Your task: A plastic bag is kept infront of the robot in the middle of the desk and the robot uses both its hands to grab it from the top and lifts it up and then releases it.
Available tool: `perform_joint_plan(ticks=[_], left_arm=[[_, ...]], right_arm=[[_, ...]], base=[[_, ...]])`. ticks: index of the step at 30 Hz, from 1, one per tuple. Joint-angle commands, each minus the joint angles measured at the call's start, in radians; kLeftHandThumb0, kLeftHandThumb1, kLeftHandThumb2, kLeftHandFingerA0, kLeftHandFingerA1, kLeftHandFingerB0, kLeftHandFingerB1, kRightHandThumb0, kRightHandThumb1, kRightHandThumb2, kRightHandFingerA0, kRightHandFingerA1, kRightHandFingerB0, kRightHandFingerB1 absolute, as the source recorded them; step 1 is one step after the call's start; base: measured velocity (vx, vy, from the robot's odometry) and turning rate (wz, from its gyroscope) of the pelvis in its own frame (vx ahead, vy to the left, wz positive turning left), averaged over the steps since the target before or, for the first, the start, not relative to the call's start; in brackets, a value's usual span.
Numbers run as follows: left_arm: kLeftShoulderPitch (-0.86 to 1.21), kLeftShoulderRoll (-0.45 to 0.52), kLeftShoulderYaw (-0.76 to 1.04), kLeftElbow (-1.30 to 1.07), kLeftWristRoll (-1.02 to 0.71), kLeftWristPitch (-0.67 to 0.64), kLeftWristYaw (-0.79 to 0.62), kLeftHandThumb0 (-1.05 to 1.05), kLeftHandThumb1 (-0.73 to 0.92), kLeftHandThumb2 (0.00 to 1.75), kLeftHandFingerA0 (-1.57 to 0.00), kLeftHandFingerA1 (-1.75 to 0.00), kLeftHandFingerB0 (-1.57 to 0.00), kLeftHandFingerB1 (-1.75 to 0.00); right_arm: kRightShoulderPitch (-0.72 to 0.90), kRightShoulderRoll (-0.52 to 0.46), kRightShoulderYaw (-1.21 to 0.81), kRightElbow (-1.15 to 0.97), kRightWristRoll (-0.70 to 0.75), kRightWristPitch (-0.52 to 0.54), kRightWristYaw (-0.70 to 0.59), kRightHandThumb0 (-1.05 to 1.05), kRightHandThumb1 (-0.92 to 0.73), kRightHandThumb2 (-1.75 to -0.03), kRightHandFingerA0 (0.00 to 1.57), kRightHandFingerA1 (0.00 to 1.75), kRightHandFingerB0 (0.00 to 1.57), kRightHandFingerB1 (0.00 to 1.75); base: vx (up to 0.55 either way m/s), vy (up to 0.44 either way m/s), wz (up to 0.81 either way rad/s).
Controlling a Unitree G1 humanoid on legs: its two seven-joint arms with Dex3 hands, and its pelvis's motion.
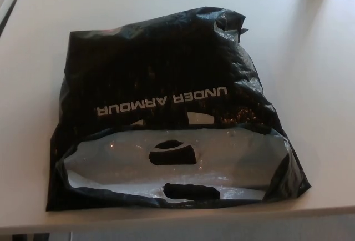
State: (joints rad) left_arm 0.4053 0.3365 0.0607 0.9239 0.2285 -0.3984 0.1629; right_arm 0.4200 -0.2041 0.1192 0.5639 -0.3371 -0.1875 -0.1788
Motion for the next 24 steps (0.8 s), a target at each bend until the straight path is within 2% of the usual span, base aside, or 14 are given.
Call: perform_joint_plan(ticks=[1, 5, 6, 7, 8, 9, 10, 14, 15, 18, 19, 21, 22, 24], left_arm=[[0.063, 0.153, 0.043, 0.018, 0.11, -0.573, 0.265, -0.55, 0.35, 0.72, -0.59, -0.55, -0.28, -0.47], [0.087, 0.151, 0.032, 0.003, 0.154, -0.588, 0.332, -0.6, 0.35, 0.72, -0.63, -0.54, -0.29, -0.46], [0.091, 0.148, 0.03, -0.007, 0.176, -0.586, 0.376, -0.67, 0.36, 0.74, -0.63, -0.53, -0.27, -0.45], [0.098, 0.147, 0.028, -0.022, 0.199, -0.577, 0.42, -0.67, 0.36, 0.74, -0.63, -0.53, -0.27, -0.45], [0.102, 0.151, 0.037, -0.036, 0.213, -0.587, 0.449, -0.71, 0.36, 0.64, -0.64, -0.48, -0.28, -0.41], [0.117, 0.149, 0.052, -0.06, 0.211, -0.604, 0.449, -0.75, 0.37, 0.66, -0.6, -0.49, -0.28, -0.41], [0.135, 0.144, 0.079, -0.098, 0.201, -0.646, 0.431, -0.7, 0.48, 0.56, -0.56, -0.4, -0.27, -0.37], [0.181, 0.119, 0.156, -0.208, 0.015, -0.791, 0.233, -0.73, 0.42, 0.55, -0.64, -0.41, -0.33, -0.35], [0.228, 0.125, 0.166, -0.305, -0.075, -0.798, 0.157, -0.8, 0.38, 0.74, -0.6, -0.46, -0.3, -0.39], [0.284, 0.163, 0.217, -0.478, -0.148, -0.797, 0.113, -0.91, 0.46, 0.73, -0.59, -0.41, -0.3, -0.36], [0.313, 0.178, 0.247, -0.564, -0.176, -0.771, 0.1, -0.76, 0.37, 0.73, -0.6, -0.48, -0.28, -0.4], [0.323, 0.175, 0.276, -0.617, -0.194, -0.759, 0.094, -0.78, 0.39, 0.75, -0.62, -0.49, -0.28, -0.4], [0.331, 0.179, 0.293, -0.642, -0.196, -0.746, 0.09, -0.74, 0.44, 0.55, -0.62, -0.42, -0.3, -0.33], [0.347, 0.178, 0.306, -0.716, -0.24, -0.718, 0.072, -0.76, 0.46, 0.55, -0.59, -0.4, -0.29, -0.33]], right_arm=[[0.125, -0.093, 0.047, -0.187, -0.222, -0.257, -0.282, -0.5, -0.47, -0.75, 0.59, 0.55, 0.32, 0.44], [0.175, -0.106, 0.049, -0.2, -0.258, -0.291, -0.35, -0.51, -0.47, -0.76, 0.58, 0.54, 0.4, 0.47], [0.179, -0.114, 0.057, -0.193, -0.293, -0.306, -0.409, -0.44, -0.51, -0.55, 0.66, 0.45, 0.48, 0.39], [0.183, -0.122, 0.067, -0.186, -0.327, -0.318, -0.464, -0.44, -0.51, -0.55, 0.66, 0.45, 0.48, 0.39], [0.188, -0.123, 0.078, -0.187, -0.347, -0.324, -0.495, -0.51, -0.45, -0.72, 0.58, 0.53, 0.44, 0.48], [0.203, -0.123, 0.086, -0.204, -0.365, -0.312, -0.512, -0.53, -0.45, -0.74, 0.57, 0.53, 0.42, 0.47], [0.223, -0.127, 0.09, -0.233, -0.387, -0.306, -0.537, -0.57, -0.51, -0.81, 0.61, 0.56, 0.38, 0.48], [0.281, -0.133, 0.088, -0.341, -0.439, -0.285, -0.582, -0.61, -0.54, -0.84, 0.73, 0.61, 0.42, 0.5], [0.294, -0.144, 0.084, -0.381, -0.477, -0.278, -0.622, -0.61, -0.52, -0.84, 0.79, 0.63, 0.47, 0.53], [0.322, -0.162, 0.037, -0.496, -0.507, -0.294, -0.646, -0.63, -0.51, -0.83, 0.7, 0.63, 0.42, 0.51], [0.338, -0.168, 0.013, -0.561, -0.523, -0.291, -0.648, -0.64, -0.52, -0.83, 0.68, 0.62, 0.41, 0.5], [0.348, -0.172, -0.01, -0.616, -0.528, -0.303, -0.65, -0.63, -0.5, -0.81, 0.67, 0.62, 0.4, 0.5], [0.35, -0.174, -0.021, -0.643, -0.53, -0.301, -0.641, -0.64, -0.5, -0.81, 0.65, 0.61, 0.38, 0.49], [0.378, -0.179, -0.065, -0.752, -0.529, -0.295, -0.595, -0.65, -0.5, -0.81, 0.59, 0.59, 0.33, 0.47]], base=[[0.0, 0.0, 0.0], [0.0, 0.0, 0.0], [0.0, 0.0, 0.0], [0.0, 0.0, 0.0], [0.0, 0.0, 0.0], [0.0, 0.0, 0.0], [0.0, 0.0, 0.0], [0.0, 0.0, 0.0], [0.0, 0.0, 0.0], [0.0, 0.0, 0.0], [0.0, 0.0, 0.0], [0.0, 0.0, 0.0], [0.0, 0.0, 0.0], [0.0, 0.0, 0.0]])
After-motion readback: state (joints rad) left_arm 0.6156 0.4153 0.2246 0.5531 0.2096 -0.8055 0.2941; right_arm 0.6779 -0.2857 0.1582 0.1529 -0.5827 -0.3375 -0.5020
